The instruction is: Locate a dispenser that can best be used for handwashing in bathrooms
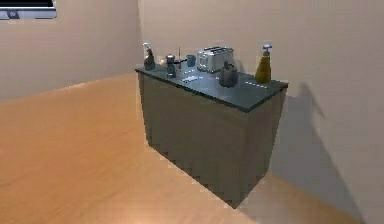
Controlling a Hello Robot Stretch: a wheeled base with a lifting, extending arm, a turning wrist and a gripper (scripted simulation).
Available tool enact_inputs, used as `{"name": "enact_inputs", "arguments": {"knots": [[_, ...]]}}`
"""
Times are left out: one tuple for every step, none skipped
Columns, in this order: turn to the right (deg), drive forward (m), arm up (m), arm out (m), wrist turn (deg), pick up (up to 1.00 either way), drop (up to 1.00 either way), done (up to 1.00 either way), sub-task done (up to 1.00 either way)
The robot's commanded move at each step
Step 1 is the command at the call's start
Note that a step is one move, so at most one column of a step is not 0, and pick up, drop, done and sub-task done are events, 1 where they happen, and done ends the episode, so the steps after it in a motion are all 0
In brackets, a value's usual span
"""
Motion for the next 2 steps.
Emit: {"name": "enact_inputs", "arguments": {"knots": [[30.0, 0.00, 0.00, 0.00, 0.0, 0.00, 0.00, 0.00, 0.00], [0.0, 0.55, 0.00, 0.00, 0.0, 0.00, 0.00, 0.00, 0.00]]}}
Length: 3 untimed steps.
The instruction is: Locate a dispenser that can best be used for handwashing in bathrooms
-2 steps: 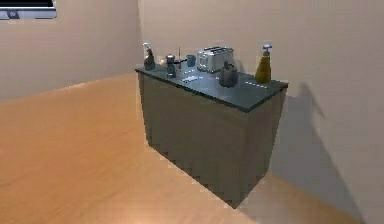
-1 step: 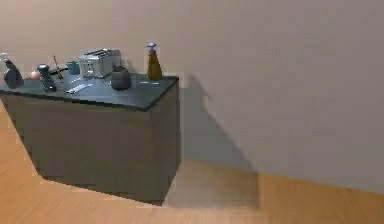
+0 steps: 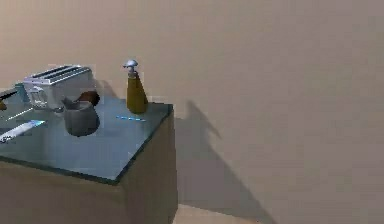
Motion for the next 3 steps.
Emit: {"name": "enact_inputs", "arguments": {"knots": [[45.0, 0.00, 0.00, 0.00, 0.0, 0.00, 0.00, 0.00, 0.00], [3.0, 0.00, 0.00, 0.00, 0.0, 0.00, 0.00, 0.00, 0.00], [9.0, 0.00, 0.00, 0.00, 0.0, 0.00, 0.00, 0.00, 0.00]]}}
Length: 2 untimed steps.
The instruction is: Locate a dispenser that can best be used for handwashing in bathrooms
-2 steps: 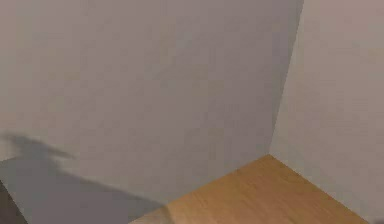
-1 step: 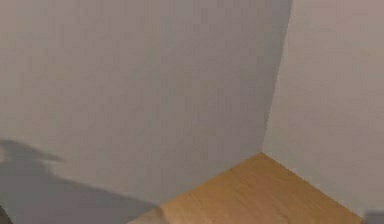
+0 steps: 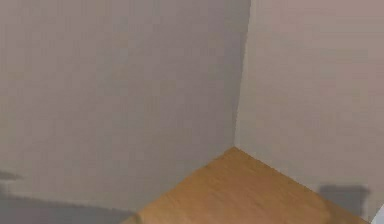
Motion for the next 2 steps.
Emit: {"name": "enact_inputs", "arguments": {"knots": [[0.0, 0.40, 0.00, 0.00, 0.0, 0.00, 0.00, 0.00, 0.00], [-21.0, 0.00, 0.00, 0.00, 0.0, 0.00, 0.00, 0.00, 0.00]]}}
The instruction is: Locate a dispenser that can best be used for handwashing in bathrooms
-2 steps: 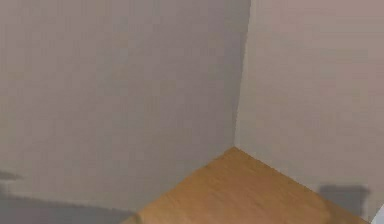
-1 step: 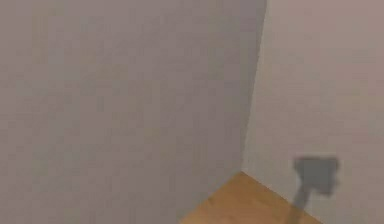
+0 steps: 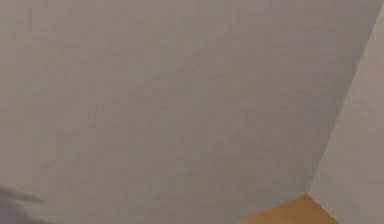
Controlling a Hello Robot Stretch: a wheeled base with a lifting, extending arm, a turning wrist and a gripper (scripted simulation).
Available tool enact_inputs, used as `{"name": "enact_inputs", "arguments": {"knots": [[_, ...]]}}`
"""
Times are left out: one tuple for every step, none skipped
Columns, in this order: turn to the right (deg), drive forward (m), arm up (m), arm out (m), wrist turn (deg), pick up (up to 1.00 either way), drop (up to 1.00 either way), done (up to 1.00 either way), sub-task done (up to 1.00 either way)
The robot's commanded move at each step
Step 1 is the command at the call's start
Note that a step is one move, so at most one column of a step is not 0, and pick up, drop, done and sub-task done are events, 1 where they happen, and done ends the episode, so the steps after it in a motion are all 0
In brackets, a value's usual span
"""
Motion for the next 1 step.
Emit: {"name": "enact_inputs", "arguments": {"knots": [[0.0, 0.20, 0.00, 0.00, 0.0, 0.00, 0.00, 0.00, 0.00]]}}
